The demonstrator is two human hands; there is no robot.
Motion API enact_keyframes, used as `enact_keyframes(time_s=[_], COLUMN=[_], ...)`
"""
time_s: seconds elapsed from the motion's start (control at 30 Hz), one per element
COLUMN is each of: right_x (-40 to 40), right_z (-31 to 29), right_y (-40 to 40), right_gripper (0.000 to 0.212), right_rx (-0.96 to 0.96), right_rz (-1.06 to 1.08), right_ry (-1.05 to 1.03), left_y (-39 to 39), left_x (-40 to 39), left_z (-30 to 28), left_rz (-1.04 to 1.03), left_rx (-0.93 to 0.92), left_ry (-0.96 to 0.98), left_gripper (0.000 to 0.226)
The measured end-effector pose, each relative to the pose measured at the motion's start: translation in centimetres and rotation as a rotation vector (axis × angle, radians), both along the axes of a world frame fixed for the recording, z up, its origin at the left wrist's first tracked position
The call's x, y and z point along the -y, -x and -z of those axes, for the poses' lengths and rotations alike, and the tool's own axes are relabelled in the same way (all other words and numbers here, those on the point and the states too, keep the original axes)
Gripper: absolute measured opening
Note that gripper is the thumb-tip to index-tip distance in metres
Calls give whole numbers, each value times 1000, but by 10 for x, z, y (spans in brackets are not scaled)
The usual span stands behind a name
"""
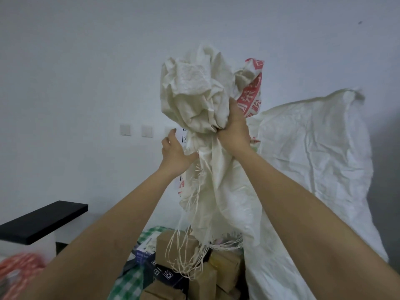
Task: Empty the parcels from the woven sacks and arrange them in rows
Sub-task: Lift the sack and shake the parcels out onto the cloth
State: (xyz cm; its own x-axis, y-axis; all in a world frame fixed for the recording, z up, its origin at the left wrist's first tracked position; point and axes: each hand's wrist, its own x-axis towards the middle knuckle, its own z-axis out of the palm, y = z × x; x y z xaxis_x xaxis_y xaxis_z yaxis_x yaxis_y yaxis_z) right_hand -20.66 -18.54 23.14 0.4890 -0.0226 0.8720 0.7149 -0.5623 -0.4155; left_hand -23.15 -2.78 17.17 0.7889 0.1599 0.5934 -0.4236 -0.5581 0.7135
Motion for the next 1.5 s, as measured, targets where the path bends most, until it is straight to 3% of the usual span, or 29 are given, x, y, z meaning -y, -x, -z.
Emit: enact_keyframes(time_s=[0.27,0.4,0.57,0.67,0.8,0.93,1.17,1.37,1.5], right_x=[58,99,149,170,190,214,259,306,332], right_z=[-13,-12,15,40,85,137,221,280,324], right_y=[38,63,86,92,110,123,151,169,166], right_gripper=[76,75,89,107,92,91,103,107,115], right_rx=[-83,-171,-341,-462,-533,-642,-832,-868,-892], right_rz=[-26,-81,-210,-246,-329,-366,-329,-226,-147], right_ry=[113,250,359,412,471,569,731,981,1181], left_y=[51,78,108,119,132,141,159,163,164], left_x=[57,96,133,142,154,161,193,237,269], left_z=[-14,-18,2,25,59,102,176,232,274], left_rz=[-235,-462,-618,-601,-548,-419,-112,55,163], left_rx=[398,576,525,546,564,458,199,58,-171], left_ry=[-181,-317,-553,-628,-741,-872,-825,-951,-984], left_gripper=[123,120,116,107,101,99,109,112,121])
